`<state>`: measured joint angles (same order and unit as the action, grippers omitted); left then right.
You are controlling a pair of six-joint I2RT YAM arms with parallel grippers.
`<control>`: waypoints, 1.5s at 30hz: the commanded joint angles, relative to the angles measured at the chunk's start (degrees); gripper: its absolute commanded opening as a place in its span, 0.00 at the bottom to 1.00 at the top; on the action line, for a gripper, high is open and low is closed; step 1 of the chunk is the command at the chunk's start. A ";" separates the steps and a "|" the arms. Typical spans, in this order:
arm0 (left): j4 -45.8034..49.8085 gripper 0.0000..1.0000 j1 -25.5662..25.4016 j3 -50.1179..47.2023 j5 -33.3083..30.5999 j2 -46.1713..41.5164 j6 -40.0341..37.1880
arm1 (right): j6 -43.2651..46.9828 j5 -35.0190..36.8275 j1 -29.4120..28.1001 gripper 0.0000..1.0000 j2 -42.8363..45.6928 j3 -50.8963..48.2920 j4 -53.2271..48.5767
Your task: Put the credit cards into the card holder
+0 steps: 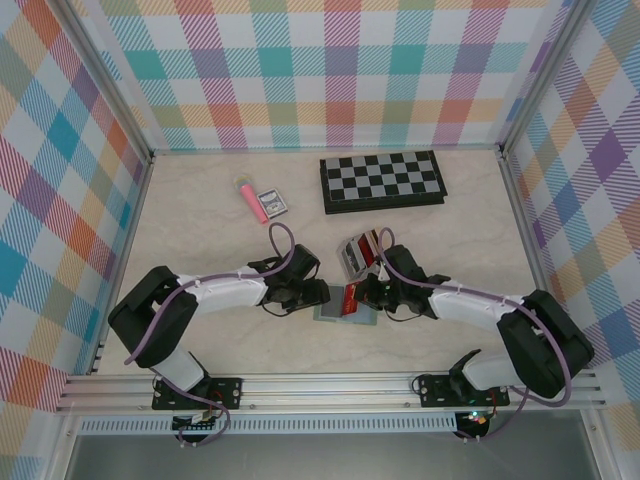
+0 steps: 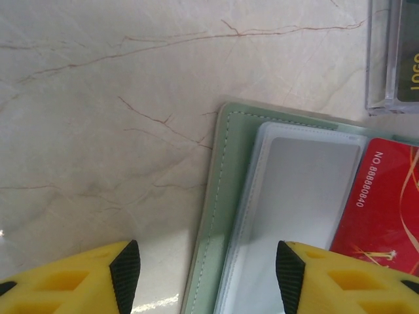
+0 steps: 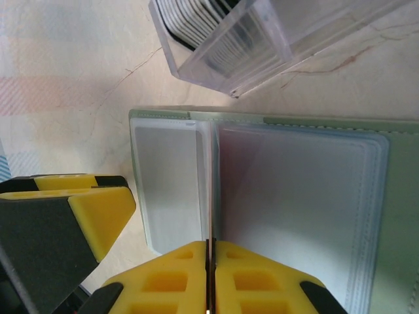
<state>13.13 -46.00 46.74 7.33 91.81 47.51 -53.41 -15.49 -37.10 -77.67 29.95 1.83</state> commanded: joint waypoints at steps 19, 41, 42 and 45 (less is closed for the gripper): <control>-2.62 0.38 -0.50 -1.43 2.21 3.24 -0.57 | -4.30 -5.43 0.07 0.08 -5.96 -3.58 12.71; -1.48 0.25 -1.07 -1.91 1.55 3.66 -0.64 | -1.79 -4.28 0.16 0.07 -7.16 -2.95 7.78; -1.21 0.25 -1.07 -1.77 1.39 3.56 -0.60 | -0.87 -3.95 0.63 0.07 -6.74 -2.74 6.17; -0.73 0.24 -1.05 -1.99 0.87 3.05 -0.75 | 0.53 -2.89 1.35 0.07 -5.68 -2.42 2.14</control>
<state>10.72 -46.11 46.30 8.16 93.32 47.05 -55.92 -21.30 -36.23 -84.01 27.44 12.75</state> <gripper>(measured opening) 0.246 0.077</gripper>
